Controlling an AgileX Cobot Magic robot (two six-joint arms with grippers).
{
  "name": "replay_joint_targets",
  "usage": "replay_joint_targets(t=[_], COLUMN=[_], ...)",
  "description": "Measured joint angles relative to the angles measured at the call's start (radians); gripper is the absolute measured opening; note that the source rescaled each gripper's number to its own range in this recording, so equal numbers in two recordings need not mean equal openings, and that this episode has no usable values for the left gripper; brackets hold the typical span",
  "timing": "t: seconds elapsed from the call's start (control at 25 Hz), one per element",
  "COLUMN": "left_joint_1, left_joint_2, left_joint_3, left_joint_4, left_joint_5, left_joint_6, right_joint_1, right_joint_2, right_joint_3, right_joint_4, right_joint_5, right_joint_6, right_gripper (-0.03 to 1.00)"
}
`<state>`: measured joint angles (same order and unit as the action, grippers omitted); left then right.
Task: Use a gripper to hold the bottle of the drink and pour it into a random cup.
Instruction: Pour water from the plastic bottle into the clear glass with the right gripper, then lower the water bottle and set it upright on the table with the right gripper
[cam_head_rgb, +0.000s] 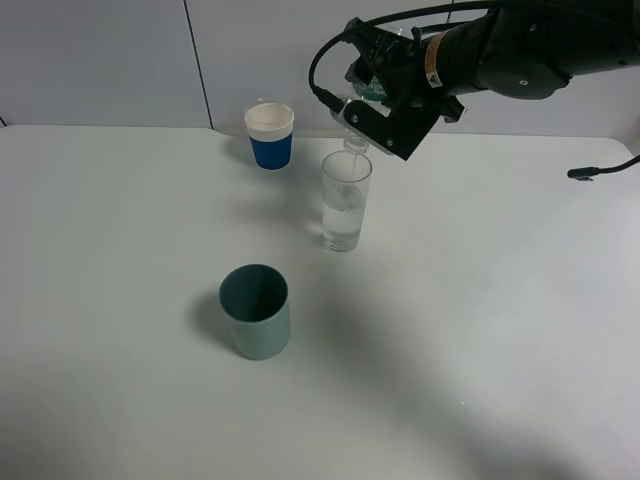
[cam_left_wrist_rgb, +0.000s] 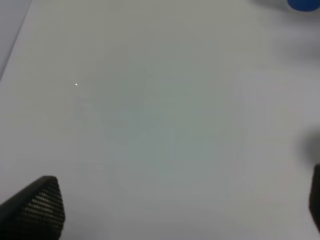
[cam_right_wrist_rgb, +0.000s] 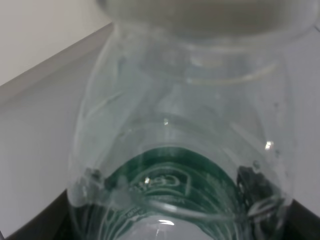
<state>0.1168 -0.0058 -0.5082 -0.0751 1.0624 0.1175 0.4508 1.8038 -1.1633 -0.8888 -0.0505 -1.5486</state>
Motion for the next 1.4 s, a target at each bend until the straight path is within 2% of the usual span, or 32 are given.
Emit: replay_joint_targets(t=[0.2, 0.36, 0.52, 0.76, 0.92, 1.2, 1.32, 1.4], left_joint_1=[0.000, 0.000, 0.000, 0.000, 0.000, 0.000, 0.000, 0.000], left_joint_2=[0.000, 0.000, 0.000, 0.000, 0.000, 0.000, 0.000, 0.000], left_joint_3=[0.000, 0.000, 0.000, 0.000, 0.000, 0.000, 0.000, 0.000], left_joint_4=[0.000, 0.000, 0.000, 0.000, 0.000, 0.000, 0.000, 0.000], left_joint_5=[0.000, 0.000, 0.000, 0.000, 0.000, 0.000, 0.000, 0.000], left_joint_6=[0.000, 0.000, 0.000, 0.000, 0.000, 0.000, 0.000, 0.000], right_joint_1=[0.001, 0.001, 0.001, 0.001, -0.005, -0.036, -0.047, -0.051], right_joint_2=[0.000, 0.000, 0.000, 0.000, 0.000, -0.030, -0.057, -0.066], right_joint_3=[0.000, 0.000, 0.000, 0.000, 0.000, 0.000, 0.000, 0.000], right_joint_4=[0.009, 0.035, 0.046, 0.075, 0.126, 0.150, 0.150, 0.150], right_joint_5=[-0.002, -0.004, -0.006, -0.006, -0.007, -0.020, -0.046, -0.056], right_joint_6=[0.023, 0.161, 0.423, 0.905, 1.153, 1.549, 1.687, 1.720], right_gripper=[0.00, 0.00, 0.00, 0.00, 0.00, 0.00, 0.00, 0.00])
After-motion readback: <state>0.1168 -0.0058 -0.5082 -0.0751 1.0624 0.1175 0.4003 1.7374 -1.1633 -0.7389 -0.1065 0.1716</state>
